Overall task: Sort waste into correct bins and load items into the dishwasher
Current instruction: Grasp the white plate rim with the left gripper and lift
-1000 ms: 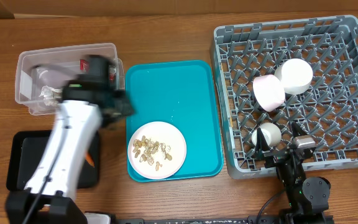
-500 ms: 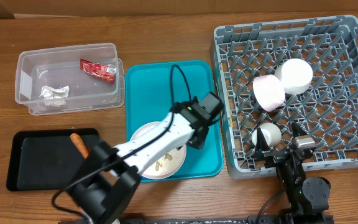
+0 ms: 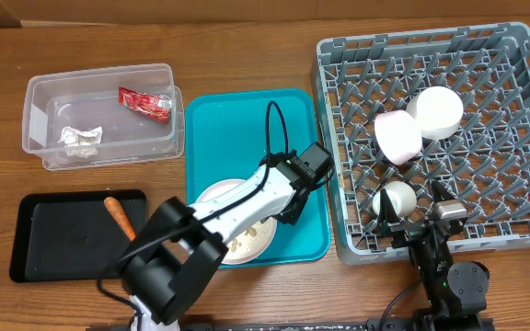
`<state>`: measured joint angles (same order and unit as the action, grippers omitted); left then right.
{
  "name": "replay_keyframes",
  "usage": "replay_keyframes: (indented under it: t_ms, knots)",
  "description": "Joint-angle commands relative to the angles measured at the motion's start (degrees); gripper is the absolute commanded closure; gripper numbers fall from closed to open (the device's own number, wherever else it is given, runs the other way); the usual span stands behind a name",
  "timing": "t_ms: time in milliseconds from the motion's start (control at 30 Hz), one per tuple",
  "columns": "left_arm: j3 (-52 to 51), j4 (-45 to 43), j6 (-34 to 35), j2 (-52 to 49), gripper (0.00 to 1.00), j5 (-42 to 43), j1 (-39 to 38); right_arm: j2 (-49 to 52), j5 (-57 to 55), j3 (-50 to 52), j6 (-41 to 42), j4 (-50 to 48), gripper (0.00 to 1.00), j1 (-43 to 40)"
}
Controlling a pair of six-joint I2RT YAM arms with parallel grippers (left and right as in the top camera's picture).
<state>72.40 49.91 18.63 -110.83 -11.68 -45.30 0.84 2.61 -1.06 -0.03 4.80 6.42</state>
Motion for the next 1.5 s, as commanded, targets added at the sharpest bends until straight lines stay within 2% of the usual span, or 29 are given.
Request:
replay_keyframes:
  t_ms: [0,100,200,300,400,500,733,867,1133,1333,1467]
  knots:
    - [0.63,0.59,-1.79,-1.9,0.68,-1.01,-0.11,-0.52,0.07,0.59,-0.22,-0.2,0.0,-0.17]
    - [0.63,0.57,-1.73,-1.9,0.68,-1.53,-0.11,-0.52,0.07,0.59,-0.22,-0.2,0.0,-0.17]
    - [0.63,-0.59,-2.21,-1.9,0.79,-4.04,-0.11,-0.52,0.07,0.59,-0.22,-0.2,0.0,-0.17]
    - [0.63,-3.45,-6.29,-1.9,0.83,-4.66,-0.11,-0.52,0.07,0.59,-0.22,-0.2,0.0,-0.17]
    - [0.63,-4.66,-7.1,-1.9,0.87,-4.85,-0.11,-0.52,0.07,0.59,-0.22,-0.2,0.0,-0.17]
    - [0.63,-5.22,-7.08,-1.9,0.96,-4.85,-0.11,-0.52,0.07,0.59,-0.22,-0.2,0.0,-0.17]
    - [1.09,-4.7,-5.57,-1.88,0.96,-5.49,-0.13,-0.52,0.07,0.59,-0.22,-0.2,0.0,-0.17]
    - [5.46,0.94,-0.92,-1.88,0.96,-8.31,-0.2,-0.52,0.04,0.59,-0.22,-0.2,0.0,-0.17]
    - [20.83,14.27,1.38,-1.88,0.96,-8.39,-0.46,-0.52,0.07,0.59,-0.22,-0.2,0.0,-0.17]
    - [27.69,22.62,8.33,-1.79,0.96,-9.14,1.2,-0.52,0.07,0.59,-0.22,-0.2,0.0,-0.17]
    - [28.74,27.15,13.42,-0.85,0.96,-9.44,4.15,-0.52,0.07,0.59,-0.22,-0.2,0.0,-0.17]
